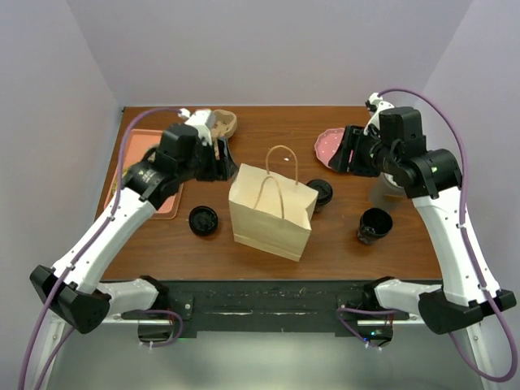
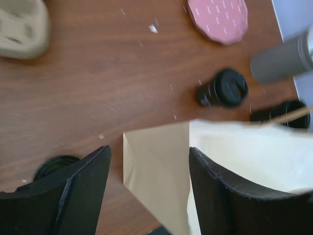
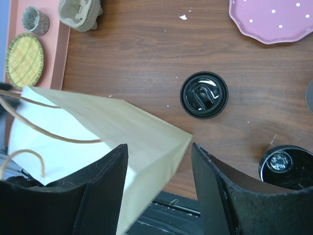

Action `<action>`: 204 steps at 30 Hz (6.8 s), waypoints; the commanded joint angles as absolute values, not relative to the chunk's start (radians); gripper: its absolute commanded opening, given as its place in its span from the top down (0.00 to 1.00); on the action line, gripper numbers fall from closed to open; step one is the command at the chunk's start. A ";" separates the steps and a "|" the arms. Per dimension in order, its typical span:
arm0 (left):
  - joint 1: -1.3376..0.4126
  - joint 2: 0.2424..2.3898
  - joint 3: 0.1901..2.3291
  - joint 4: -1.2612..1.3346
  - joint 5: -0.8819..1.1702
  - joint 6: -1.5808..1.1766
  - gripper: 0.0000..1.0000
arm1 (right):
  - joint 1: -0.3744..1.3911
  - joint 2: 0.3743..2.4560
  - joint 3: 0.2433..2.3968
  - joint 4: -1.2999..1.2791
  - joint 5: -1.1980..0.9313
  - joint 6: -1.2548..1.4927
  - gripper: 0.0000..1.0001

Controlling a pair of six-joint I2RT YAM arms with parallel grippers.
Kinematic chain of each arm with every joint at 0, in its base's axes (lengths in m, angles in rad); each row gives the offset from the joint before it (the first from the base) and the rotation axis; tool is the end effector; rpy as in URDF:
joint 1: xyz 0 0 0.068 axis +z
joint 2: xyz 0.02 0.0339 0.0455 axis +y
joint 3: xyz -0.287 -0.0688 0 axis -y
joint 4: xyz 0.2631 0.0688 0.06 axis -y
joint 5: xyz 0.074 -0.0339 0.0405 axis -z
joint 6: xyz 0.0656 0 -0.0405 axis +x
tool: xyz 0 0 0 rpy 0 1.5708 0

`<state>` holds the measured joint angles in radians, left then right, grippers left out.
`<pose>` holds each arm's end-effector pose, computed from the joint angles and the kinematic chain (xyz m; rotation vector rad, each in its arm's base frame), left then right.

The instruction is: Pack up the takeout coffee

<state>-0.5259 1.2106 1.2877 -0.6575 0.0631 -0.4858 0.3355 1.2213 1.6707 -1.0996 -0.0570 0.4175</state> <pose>0.2515 -0.1507 0.3857 0.0824 2.2215 -0.6430 0.2289 0.0838 0.4670 0.0608 2.2612 0.4723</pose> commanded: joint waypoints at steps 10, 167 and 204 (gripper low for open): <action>-0.476 1.609 1.874 -0.896 -0.401 -0.364 0.38 | 0.336 1.121 1.602 -1.114 -0.196 0.414 0.42; -0.221 2.253 2.117 -0.543 -0.005 -0.094 0.63 | 0.336 1.169 1.482 -1.058 -0.190 0.459 0.45; -0.236 2.269 2.112 -0.575 0.017 -0.114 0.56 | 0.336 1.166 1.486 -1.052 -0.203 0.476 0.45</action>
<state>-0.2363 2.2814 2.0789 -0.6132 -0.0212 -0.1123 0.3355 1.1774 1.4509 -1.0760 -0.1791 0.4721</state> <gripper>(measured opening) 0.415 0.553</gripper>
